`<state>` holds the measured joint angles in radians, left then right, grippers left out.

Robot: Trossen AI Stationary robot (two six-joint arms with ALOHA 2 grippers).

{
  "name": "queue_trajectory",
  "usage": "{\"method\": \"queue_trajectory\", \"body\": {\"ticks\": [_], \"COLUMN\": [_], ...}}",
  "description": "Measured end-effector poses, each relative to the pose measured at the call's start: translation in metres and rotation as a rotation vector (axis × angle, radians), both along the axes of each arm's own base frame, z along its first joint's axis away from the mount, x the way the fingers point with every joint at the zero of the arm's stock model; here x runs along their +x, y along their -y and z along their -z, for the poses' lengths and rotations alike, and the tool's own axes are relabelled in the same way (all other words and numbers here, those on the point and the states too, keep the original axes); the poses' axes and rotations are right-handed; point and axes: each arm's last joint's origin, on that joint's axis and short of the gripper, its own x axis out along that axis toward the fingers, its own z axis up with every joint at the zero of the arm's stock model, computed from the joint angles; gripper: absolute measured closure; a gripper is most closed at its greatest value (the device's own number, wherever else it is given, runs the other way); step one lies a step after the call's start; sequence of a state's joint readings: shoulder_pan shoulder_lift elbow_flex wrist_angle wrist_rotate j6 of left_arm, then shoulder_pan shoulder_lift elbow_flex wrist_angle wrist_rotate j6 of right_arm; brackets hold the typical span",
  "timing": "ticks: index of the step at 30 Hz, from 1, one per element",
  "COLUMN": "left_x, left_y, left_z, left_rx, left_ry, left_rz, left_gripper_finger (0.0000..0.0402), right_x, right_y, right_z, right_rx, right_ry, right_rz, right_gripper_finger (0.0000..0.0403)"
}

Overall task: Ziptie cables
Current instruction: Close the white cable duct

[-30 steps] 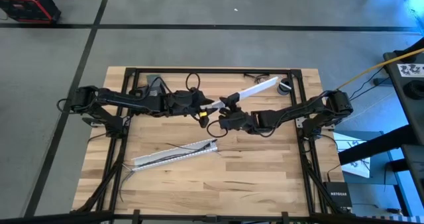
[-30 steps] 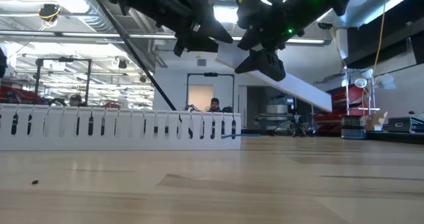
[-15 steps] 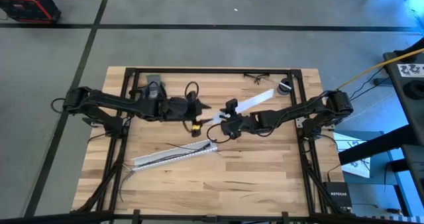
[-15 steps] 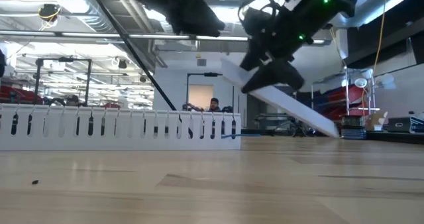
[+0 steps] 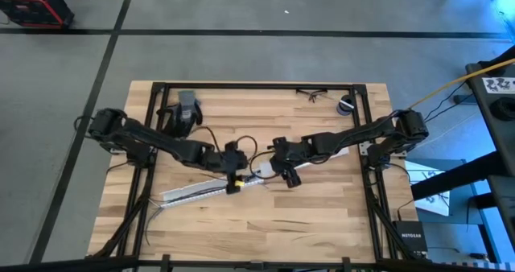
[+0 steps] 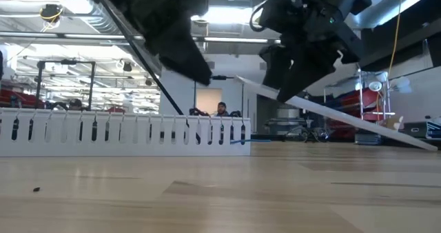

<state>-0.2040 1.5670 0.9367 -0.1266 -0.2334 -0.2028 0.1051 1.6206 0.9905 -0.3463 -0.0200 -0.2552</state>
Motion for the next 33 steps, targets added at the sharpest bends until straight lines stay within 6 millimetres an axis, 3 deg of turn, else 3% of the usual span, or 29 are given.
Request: {"method": "queue_trajectory", "body": {"ticks": [8, 21, 33], "left_x": [0.017, 0.023, 0.021], "left_y": [0.017, -0.003, 0.019], "left_z": [0.037, 0.042, 0.048], "left_rx": [-0.045, -0.122, -0.072], "left_ry": [-0.022, -0.011, -0.017], "left_rz": [0.001, -0.141, -0.089], "left_gripper_finger": [0.0181, 0.0104, 0.009], "right_x": [0.004, 0.002, 0.001], "right_y": [-0.001, 0.001, 0.001], "right_z": [0.019, 0.022, 0.022], "right_rx": [0.015, -0.035, -0.041], "right_ry": [-0.072, -0.097, -0.11], "right_rz": [0.005, 0.008, 0.005], "right_gripper_finger": [0.0166, 0.0166, 0.0166]}}
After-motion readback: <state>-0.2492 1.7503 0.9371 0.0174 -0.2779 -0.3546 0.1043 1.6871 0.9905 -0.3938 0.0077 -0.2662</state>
